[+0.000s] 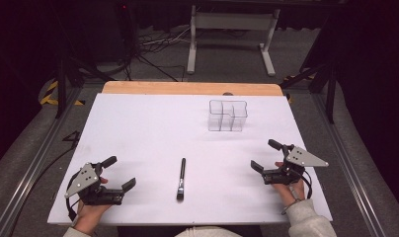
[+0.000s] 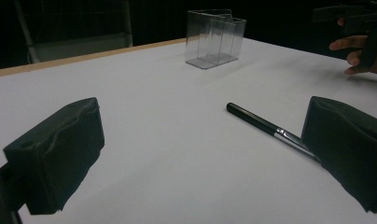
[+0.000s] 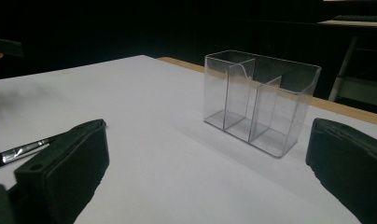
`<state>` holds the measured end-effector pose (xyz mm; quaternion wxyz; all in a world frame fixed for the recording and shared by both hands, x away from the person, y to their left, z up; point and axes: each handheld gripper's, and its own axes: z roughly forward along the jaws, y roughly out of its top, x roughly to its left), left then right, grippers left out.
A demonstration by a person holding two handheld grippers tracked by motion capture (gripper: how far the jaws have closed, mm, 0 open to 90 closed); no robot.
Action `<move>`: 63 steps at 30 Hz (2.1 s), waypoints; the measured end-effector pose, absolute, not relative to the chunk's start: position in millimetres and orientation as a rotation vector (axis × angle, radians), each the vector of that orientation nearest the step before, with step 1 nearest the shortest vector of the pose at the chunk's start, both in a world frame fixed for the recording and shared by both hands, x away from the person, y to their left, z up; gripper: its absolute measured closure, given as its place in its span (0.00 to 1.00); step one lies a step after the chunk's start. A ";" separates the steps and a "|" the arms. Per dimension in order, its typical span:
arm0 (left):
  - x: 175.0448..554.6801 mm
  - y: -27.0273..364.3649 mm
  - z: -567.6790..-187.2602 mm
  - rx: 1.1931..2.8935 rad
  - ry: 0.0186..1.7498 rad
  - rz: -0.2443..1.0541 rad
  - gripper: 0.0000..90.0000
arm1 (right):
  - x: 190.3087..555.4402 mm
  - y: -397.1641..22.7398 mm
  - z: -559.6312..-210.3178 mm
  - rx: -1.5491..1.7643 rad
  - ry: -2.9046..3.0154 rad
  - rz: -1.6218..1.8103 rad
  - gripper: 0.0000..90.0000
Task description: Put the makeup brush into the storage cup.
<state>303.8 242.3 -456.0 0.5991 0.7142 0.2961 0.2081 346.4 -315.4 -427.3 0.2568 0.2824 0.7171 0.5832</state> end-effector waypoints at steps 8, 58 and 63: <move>301.4 240.8 -454.0 1.677 0.679 0.477 0.00 | 349.1 -309.2 -428.8 0.768 2.011 1.562 0.00; 303.5 240.5 -452.5 1.675 0.688 0.459 0.00 | 368.4 -216.0 -397.6 0.552 2.177 1.712 0.02; 302.4 240.9 -452.2 1.678 0.689 0.461 0.00 | 371.2 -203.6 -392.9 0.512 2.207 1.702 0.02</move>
